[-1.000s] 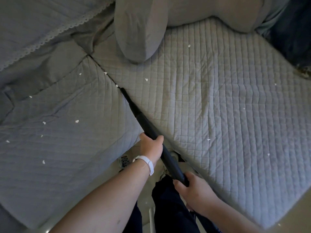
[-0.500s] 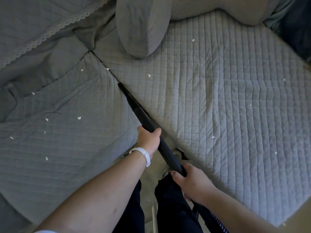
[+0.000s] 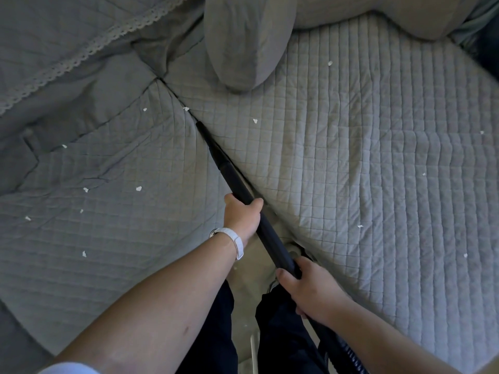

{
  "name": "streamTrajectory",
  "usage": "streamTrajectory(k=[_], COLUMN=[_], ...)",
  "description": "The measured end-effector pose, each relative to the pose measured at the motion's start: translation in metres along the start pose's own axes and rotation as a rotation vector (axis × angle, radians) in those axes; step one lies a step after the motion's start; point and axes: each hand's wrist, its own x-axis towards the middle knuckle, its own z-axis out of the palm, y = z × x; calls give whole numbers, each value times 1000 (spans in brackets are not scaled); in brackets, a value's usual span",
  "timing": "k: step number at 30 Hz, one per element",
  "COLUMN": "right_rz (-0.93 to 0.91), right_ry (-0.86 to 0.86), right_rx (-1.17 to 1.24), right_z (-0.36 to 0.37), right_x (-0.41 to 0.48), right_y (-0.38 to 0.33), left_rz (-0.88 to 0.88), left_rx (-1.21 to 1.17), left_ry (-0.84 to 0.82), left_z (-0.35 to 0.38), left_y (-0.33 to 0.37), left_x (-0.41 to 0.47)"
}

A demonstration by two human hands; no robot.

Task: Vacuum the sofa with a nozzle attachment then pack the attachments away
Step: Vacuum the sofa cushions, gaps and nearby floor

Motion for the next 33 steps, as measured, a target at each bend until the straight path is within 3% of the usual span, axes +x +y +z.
streamTrajectory(k=[33], right_rz=[-78], right_ry=[28], right_rx=[-84], right_z=[6], right_x=[55], right_y=[-70], left_rz=[55], left_rx=[10], left_ry=[46], left_z=[-43], left_y=[55], left_x=[63])
